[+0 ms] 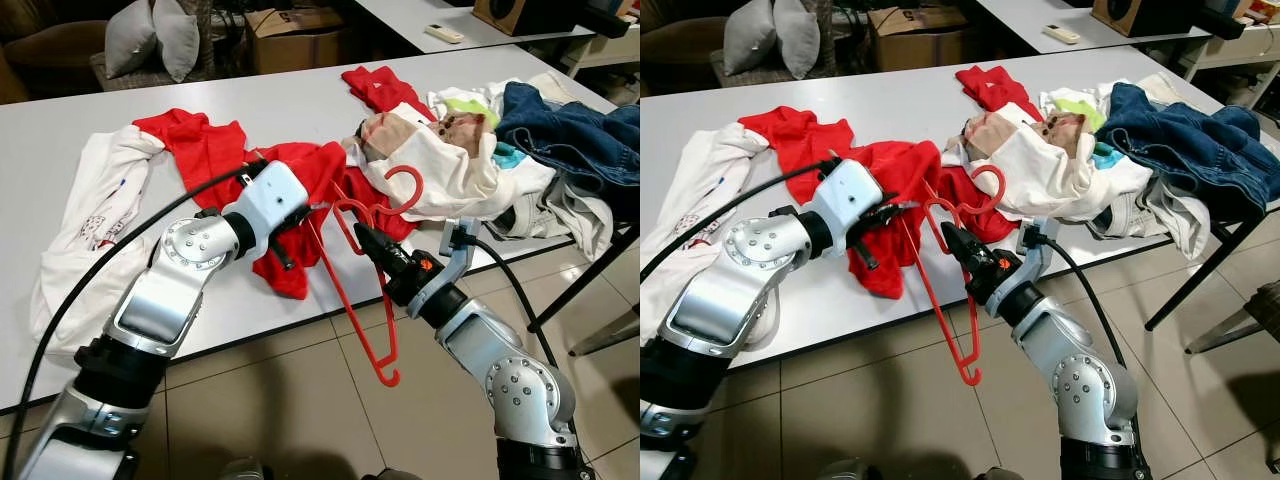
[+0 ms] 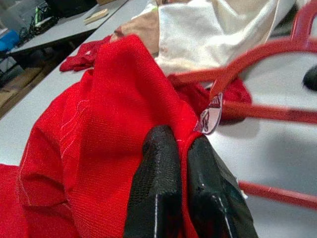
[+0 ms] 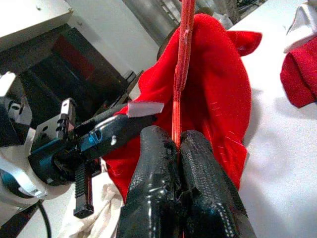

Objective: Hang hanger

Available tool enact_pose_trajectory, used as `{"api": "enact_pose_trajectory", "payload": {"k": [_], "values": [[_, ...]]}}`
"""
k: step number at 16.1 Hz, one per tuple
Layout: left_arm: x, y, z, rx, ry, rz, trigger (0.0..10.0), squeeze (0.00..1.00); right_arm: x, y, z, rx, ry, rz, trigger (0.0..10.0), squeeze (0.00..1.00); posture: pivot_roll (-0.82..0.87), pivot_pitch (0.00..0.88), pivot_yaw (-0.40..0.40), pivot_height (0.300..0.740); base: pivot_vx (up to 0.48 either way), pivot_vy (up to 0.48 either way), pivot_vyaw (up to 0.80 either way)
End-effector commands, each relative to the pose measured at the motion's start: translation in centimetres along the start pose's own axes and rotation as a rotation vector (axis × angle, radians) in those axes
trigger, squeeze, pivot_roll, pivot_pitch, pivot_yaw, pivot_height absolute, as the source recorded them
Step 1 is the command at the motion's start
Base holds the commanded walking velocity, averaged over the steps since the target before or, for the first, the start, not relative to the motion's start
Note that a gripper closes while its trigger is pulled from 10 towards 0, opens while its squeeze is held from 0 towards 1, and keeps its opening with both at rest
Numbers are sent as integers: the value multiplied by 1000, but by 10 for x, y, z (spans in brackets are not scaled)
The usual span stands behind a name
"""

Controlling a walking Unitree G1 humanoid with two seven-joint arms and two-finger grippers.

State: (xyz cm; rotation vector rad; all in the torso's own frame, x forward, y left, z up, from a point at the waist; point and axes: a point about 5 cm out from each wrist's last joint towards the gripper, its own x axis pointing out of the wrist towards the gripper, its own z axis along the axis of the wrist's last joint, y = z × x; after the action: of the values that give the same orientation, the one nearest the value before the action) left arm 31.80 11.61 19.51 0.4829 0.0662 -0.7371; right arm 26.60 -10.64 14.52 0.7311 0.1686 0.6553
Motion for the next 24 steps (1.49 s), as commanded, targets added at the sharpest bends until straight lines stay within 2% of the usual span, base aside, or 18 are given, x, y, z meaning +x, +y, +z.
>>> {"api": "enact_pose_trajectory", "payload": {"k": [1, 2, 5, 6, 7, 9, 10, 12, 13, 14, 15, 19, 21, 22, 24], "values": [[-1, -2, -5, -31, 5, -24, 10000, 1000, -2, -3, 0, -4, -2, -11, 10000, 0, 15, 27, -11, 740, 0, 0, 0], [0, -3, -9, 12, 29, -21, 10000, 1000, -5, -7, -1, -4, 5, -36, 10000, 0, 13, 24, -11, 740, 0, 0, 0], [2, -7, -22, 45, 85, 25, 10000, 1000, -13, -14, -4, 9, 13, -74, 10000, 0, 5, 24, -7, 740, 0, 0, 0], [2, -12, -30, 59, 110, 20, 10000, 173, -13, -14, -4, 12, 9, -74, 10000, 0, 0, 23, -6, 740, 0, 0, 0], [2, -17, -35, 66, 124, 13, 10000, 0, -13, -14, -3, 14, 5, -73, 10000, 0, -1, 23, -8, 740, 0, 0, 0], [3, -21, -38, 61, 127, 11, 10000, 0, -13, -14, -1, 15, -2, -72, 10000, 0, -1, 21, -11, 740, 0, 0, 0], [2, -24, -45, 99, 160, 16, 10000, 0, -12, -14, 0, 14, -4, -68, 10000, 0, -1, 19, -13, 740, 0, 0, 0], [0, -23, -49, 112, 171, 27, 10000, 0, -12, -13, 0, 14, -5, -65, 10000, 0, -1, 15, -14, 740, 0, 0, 0], [-2, -21, -49, 101, 167, 37, 8824, 0, -12, -13, 0, 15, -7, -63, 10000, 0, -2, 14, -16, 740, 0, 0, 0], [-3, -18, -49, 82, 153, 55, 1490, 0, -12, -13, 1, 18, -10, -63, 10000, 0, 0, 14, -18, 740, 0, 0, 0], [-3, -17, -49, 80, 151, 59, 0, 0, -12, -13, 1, 26, -16, -63, 10000, 0, 0, 14, -18, 740, 0, 0, 0], [-1, -18, -57, 91, 168, 43, 0, 0, -9, -14, 5, 28, -41, -73, 10000, 0, -2, 18, -14, 740, 0, 0, 0], [-8, -9, -45, -13, 110, 22, 0, 0, -2, -17, 12, 47, -109, -108, 10000, 0, 0, 20, -14, 740, 0, 0, 0], [-12, -6, -30, -81, 55, -37, 0, 0, 6, -19, 17, 90, -168, -131, 10000, 0, 11, 21, -16, 740, 0, 0, 0], [-20, -2, -15, -64, 28, -115, 0, 0, 18, -20, 23, 152, -230, -141, 10000, 0, 34, 21, -15, 740, 0, 0, 0]]}}
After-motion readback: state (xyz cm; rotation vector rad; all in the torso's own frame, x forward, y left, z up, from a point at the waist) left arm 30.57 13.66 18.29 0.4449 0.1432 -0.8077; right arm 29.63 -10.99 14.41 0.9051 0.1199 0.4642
